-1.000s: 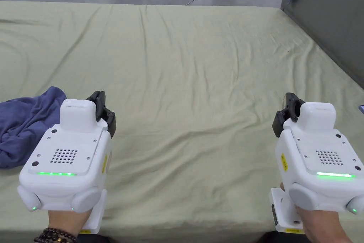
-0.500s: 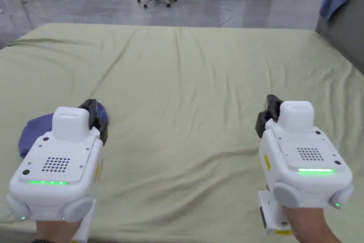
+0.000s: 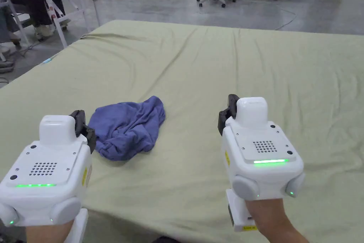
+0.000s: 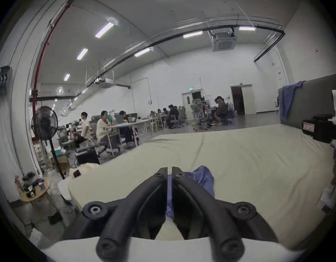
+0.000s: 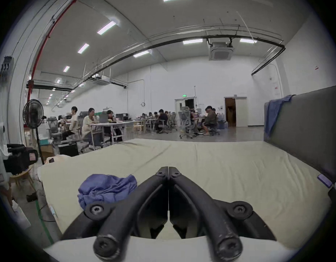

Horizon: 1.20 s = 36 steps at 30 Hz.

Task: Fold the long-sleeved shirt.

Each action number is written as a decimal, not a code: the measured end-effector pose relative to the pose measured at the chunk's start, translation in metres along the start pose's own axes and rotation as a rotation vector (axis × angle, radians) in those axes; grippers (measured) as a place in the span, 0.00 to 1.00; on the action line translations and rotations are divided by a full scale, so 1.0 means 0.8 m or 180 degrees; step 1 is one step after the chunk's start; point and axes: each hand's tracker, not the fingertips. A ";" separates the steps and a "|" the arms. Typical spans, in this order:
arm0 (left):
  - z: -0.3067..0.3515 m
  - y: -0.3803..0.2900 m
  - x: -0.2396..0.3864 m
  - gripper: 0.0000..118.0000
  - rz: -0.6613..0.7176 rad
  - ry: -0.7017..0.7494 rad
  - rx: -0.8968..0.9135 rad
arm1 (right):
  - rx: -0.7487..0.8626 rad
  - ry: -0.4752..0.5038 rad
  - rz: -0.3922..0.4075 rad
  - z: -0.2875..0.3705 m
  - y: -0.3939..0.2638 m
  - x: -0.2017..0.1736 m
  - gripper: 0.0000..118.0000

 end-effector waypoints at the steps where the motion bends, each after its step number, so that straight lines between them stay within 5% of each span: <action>1: -0.011 0.001 -0.003 0.44 0.0079 -0.0083 -0.0153 | -0.0025 0.0020 -0.0019 0.000 0.000 0.000 0.00; 4: -0.068 0.001 -0.012 0.70 0.0323 -0.0450 -0.0737 | -0.0077 0.0089 -0.0044 -0.006 -0.005 -0.006 0.00; 5: -0.093 -0.002 -0.012 0.90 0.0419 -0.0575 -0.0935 | -0.0097 0.0111 -0.0024 -0.009 -0.007 -0.006 0.00; 6: -0.113 -0.005 -0.010 1.00 0.0422 -0.0654 -0.1191 | -0.0115 0.0118 -0.0007 -0.012 -0.010 -0.009 0.00; 15: -0.338 -0.069 0.013 0.99 0.0294 -0.0575 -0.2189 | -0.0333 0.0261 0.0020 -0.056 -0.036 -0.027 0.00; 18: -0.380 -0.101 0.021 0.85 0.0265 -0.0474 -0.2461 | -0.0404 0.0312 0.0042 -0.073 -0.045 -0.027 0.00; 21: -0.395 -0.121 0.023 0.46 0.0317 -0.0334 -0.2573 | -0.0476 0.0314 0.0038 -0.086 -0.052 -0.023 0.00; 24: -0.390 -0.111 0.021 0.19 0.0266 -0.0278 -0.2453 | -0.0520 0.0305 0.0050 -0.094 -0.058 -0.017 0.00; 31: -0.344 0.004 0.025 0.18 0.0364 -0.0635 -0.1906 | -0.0573 0.0207 -0.0074 -0.090 -0.057 0.015 0.00; 36: -0.301 0.103 0.115 0.18 -0.0001 -0.1202 -0.1319 | -0.0381 -0.0084 -0.0119 -0.049 -0.034 0.072 0.00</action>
